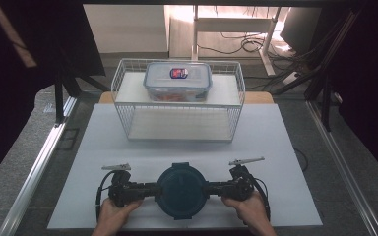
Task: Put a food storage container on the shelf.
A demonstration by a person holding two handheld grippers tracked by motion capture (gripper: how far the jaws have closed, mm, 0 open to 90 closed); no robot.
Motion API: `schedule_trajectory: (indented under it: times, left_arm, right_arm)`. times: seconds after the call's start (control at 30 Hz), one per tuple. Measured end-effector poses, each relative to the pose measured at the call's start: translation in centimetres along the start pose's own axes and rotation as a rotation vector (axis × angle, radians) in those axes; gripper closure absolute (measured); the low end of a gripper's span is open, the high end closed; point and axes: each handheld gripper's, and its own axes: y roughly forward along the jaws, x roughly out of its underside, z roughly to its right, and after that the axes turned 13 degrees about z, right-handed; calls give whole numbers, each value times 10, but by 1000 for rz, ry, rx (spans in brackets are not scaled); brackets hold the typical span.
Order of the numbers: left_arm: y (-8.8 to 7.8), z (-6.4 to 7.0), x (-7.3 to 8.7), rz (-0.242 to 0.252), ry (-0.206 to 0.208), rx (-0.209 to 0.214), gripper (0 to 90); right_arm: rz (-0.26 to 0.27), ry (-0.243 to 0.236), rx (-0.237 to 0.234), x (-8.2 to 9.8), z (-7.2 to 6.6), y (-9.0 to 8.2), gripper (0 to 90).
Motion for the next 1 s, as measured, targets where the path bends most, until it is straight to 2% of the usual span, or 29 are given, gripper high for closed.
schedule_trajectory:
  times: [0.07, 0.13, 0.17, 0.33, 0.63, 1.0]
  left_arm:
    - [0, 2, -2, 1, 8, -10, 568]
    - [2, 3, -6, -6, 27, -22, 570]
    - [2, 3, -8, 5, 20, -15, 570]
    - [3, 9, -24, 26, 67, -21, 568]
    - [3, 22, -56, 42, 140, -26, 567]
    - [-3, 40, -111, 90, 194, -30, 566]
  right_arm:
    - [8, -15, 14, -1, -2, 0, 572]
    - [22, -66, 38, -4, -7, 0, 565]
    - [30, -86, 47, -5, -9, 0, 566]
    - [59, -98, 45, -15, -11, -5, 566]
    - [110, -148, 47, -37, -19, -13, 563]
    - [174, -198, 35, -86, -33, -22, 565]
